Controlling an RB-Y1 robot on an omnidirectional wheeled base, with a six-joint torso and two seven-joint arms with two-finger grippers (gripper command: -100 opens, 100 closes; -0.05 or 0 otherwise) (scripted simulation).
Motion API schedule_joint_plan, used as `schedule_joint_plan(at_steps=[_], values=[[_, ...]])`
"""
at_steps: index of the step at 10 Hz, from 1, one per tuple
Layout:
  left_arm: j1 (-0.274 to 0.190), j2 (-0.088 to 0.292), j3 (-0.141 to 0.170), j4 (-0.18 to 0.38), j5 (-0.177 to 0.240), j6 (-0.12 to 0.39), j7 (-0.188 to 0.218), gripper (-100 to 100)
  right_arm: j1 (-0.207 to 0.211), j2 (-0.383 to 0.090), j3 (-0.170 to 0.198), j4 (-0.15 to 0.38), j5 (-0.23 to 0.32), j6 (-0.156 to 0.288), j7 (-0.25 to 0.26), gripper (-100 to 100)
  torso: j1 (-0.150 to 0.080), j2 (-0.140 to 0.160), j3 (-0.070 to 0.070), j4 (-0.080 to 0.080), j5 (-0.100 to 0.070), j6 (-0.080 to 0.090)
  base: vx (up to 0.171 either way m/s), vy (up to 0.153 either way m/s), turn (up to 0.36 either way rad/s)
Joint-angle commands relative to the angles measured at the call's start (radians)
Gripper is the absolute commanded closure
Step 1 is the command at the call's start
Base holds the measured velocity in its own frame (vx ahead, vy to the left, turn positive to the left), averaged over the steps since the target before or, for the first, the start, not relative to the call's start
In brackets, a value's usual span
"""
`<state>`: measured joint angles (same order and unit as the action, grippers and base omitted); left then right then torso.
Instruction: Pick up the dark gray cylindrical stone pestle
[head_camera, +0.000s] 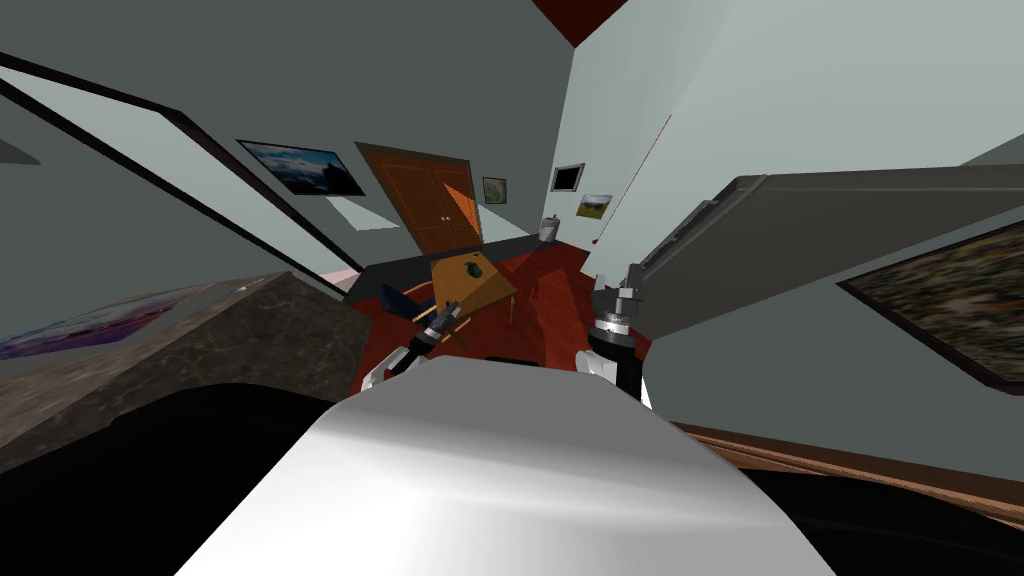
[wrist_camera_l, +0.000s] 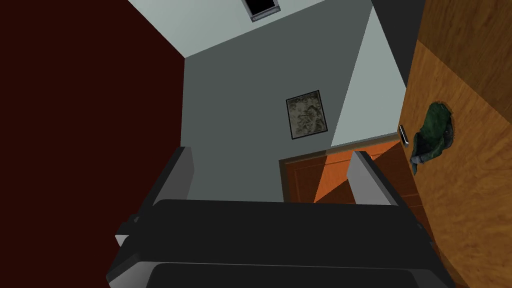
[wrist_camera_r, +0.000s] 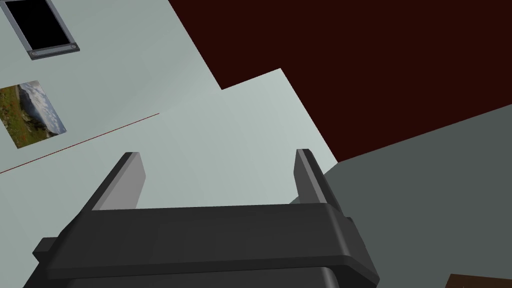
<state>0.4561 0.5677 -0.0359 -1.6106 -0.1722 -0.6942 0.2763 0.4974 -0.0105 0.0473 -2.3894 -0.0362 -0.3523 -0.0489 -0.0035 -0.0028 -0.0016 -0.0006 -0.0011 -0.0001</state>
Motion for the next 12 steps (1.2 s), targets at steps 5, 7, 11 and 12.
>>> schedule_joint_plan(at_steps=[5, 7, 11, 12], values=[[0.001, 0.085, -0.048, 0.173, -0.059, -0.005, 0.069, -100, 0.0, 0.0, 0.0, 0.0, 0.0, 0.0, 0.0, 0, 0.001, 0.0, 0.0, 0.0, 0.0, 0.0, 0.05, -0.053, -0.076], [0.001, 0.085, -0.048, 0.201, -0.059, -0.005, 0.069, -100, 0.0, 0.0, 0.0, 0.0, 0.0, 0.0, 0.0, 0, 0.001, -0.001, 0.0, 0.0, 0.0, 0.0, 0.045, -0.028, -0.01], [0.003, 0.133, -0.081, 0.301, -0.093, -0.001, 0.116, -100, 0.0, 0.0, 0.0, 0.0, 0.0, 0.0, 0.0, 0, 0.003, 0.001, 0.0, 0.0, 0.001, 0.0, 0.045, -0.026, -0.076], [0.003, 0.133, -0.081, 0.317, -0.093, -0.001, 0.116, -100, 0.0, 0.0, 0.0, 0.0, 0.0, 0.0, 0.0, 0, 0.002, 0.0, 0.0, 0.0, 0.0, 0.0, 0.061, -0.027, -0.067]])
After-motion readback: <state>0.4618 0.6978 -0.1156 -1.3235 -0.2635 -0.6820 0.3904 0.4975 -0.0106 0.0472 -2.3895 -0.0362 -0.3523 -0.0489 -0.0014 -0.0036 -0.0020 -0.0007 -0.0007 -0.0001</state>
